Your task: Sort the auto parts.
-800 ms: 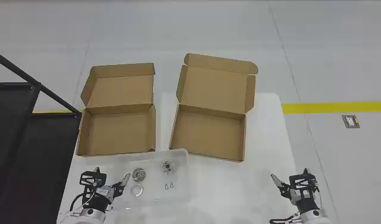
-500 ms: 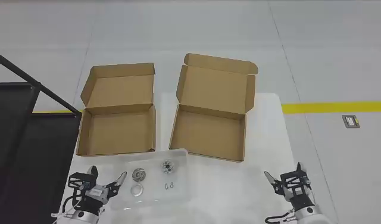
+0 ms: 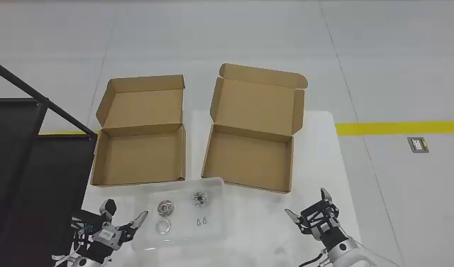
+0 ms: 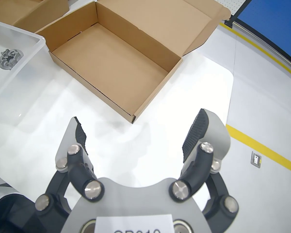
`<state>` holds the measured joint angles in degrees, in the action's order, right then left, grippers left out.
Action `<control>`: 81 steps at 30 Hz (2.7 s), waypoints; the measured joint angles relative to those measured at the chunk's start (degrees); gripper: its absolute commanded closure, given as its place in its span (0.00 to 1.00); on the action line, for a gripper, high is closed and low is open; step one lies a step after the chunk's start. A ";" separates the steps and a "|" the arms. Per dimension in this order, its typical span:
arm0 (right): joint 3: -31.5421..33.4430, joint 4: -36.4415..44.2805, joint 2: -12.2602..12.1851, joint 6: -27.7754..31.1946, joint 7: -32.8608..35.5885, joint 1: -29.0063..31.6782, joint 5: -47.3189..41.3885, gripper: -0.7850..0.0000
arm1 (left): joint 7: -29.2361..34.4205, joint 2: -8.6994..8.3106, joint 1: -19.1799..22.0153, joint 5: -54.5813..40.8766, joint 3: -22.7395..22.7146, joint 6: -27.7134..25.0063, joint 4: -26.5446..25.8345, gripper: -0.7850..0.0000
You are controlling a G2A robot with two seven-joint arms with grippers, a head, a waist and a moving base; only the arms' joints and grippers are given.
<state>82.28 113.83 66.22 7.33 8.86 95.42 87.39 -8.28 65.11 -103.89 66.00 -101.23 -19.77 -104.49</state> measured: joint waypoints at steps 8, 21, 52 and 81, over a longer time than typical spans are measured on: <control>-0.57 -0.02 -0.02 0.75 -0.90 -0.15 0.99 0.00 | -0.02 0.01 0.05 -0.04 0.01 0.00 -0.02 0.00; -16.61 4.59 0.72 20.53 2.01 -15.54 14.33 0.00 | -0.70 -0.15 -0.43 -1.65 -2.05 -4.58 0.51 0.00; -45.85 -22.53 11.44 28.69 28.26 -52.01 -0.68 0.00 | 1.73 -0.29 0.43 -3.51 -4.05 -5.92 1.63 0.00; -58.89 -55.00 25.65 30.43 31.30 -68.89 -10.85 0.00 | 1.70 -0.29 0.42 -3.51 -4.05 -5.92 1.62 0.00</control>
<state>23.40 58.83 91.87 37.77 40.16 26.53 76.54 -6.58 64.82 -103.48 62.49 -105.28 -25.68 -102.87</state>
